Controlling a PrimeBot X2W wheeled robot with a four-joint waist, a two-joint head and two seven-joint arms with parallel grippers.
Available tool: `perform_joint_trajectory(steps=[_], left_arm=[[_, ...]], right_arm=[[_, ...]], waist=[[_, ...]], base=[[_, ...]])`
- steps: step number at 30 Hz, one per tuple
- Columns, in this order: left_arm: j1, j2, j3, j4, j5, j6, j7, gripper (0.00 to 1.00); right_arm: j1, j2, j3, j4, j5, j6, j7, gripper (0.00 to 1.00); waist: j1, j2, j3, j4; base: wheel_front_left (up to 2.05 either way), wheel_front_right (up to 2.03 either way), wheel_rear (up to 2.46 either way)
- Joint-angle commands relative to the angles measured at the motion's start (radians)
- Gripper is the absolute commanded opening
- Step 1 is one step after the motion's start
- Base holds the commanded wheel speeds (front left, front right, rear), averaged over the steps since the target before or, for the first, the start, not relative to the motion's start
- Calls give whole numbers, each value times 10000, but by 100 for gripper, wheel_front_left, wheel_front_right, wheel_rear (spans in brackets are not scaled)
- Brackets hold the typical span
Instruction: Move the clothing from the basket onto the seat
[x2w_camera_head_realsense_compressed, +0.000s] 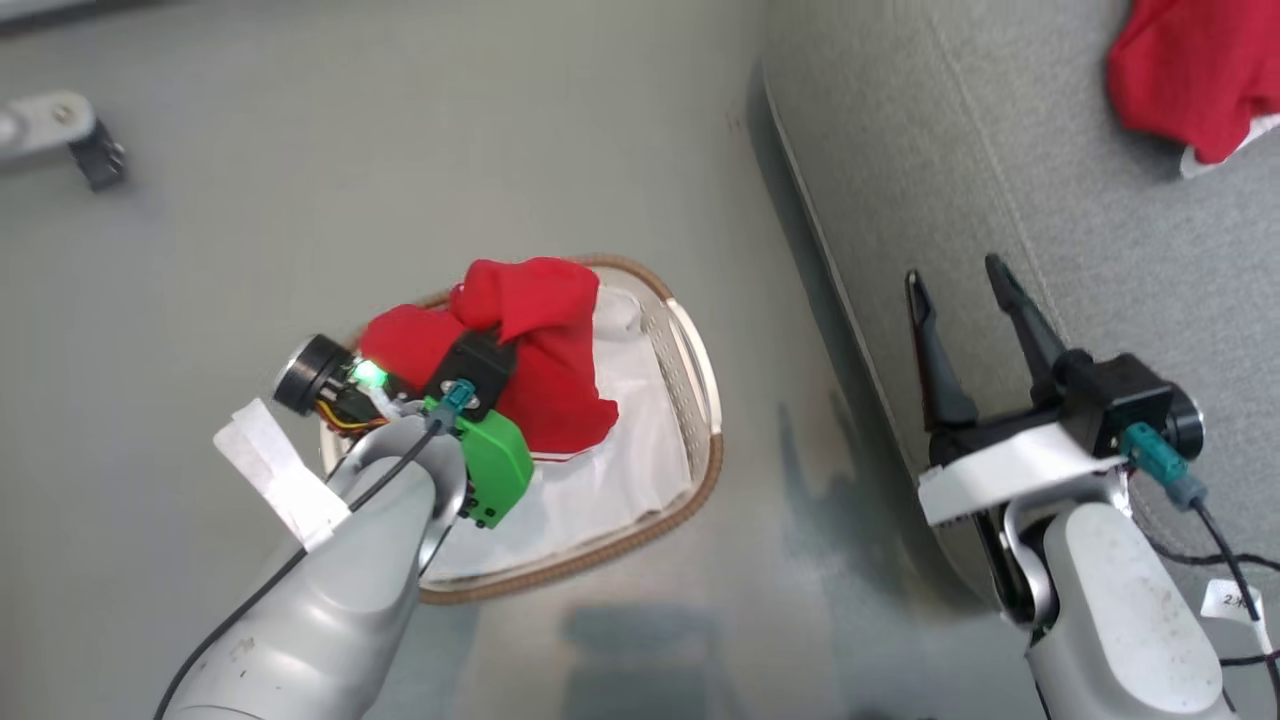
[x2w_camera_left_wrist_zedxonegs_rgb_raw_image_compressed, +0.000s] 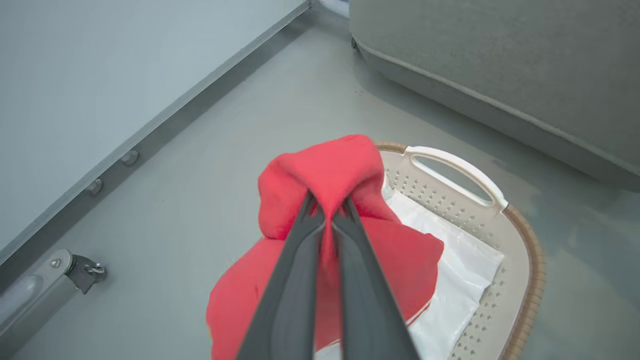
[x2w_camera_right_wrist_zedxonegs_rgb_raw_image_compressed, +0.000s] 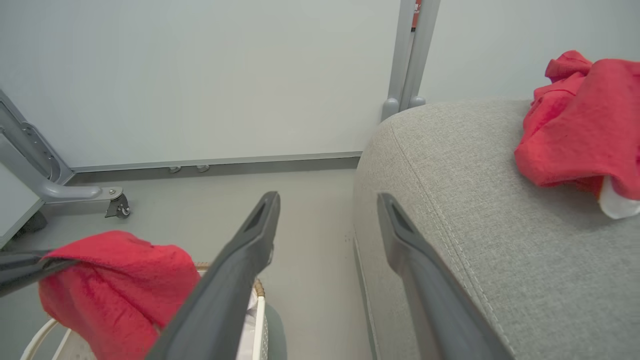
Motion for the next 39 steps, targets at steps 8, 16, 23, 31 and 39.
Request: perform_joint_trajectory(steps=[8, 16, 23, 31, 39], left_arm=[[-143, 498, -1476, -2094, -936, -61, 395, 0], [-1225, 1271, -2314, -4169, -2045, -52, 1416, 0], [-1970, 1472, -2127, -5159, -2417, -23, 1955, 0], [-1989, 1518, -1981, -5750, -2672, 132, 2118, 0], [-1713, 1388, -2255, -6211, -2724, 174, 2246, 0]], right_arm=[[1004, -44, 529, 698, 66, -14, -16, 100], [1409, -48, 1238, 1061, 106, -14, -16, 100], [1080, -44, 1755, 1095, 74, -14, -16, 100], [383, -45, 2300, 1457, 6, -14, -16, 100], [-820, -42, 3147, 2526, 179, -14, -17, 100]], waist=[[0, 0, -3604, 1026], [0, 0, -4691, 1079], [0, 0, -4874, 1123], [0, 0, -4939, 1154], [0, 0, -4970, 1270]], base=[[0, 0, 0], [0, 0, 0], [0, 0, 0], [0, 0, 0], [0, 0, 0]])
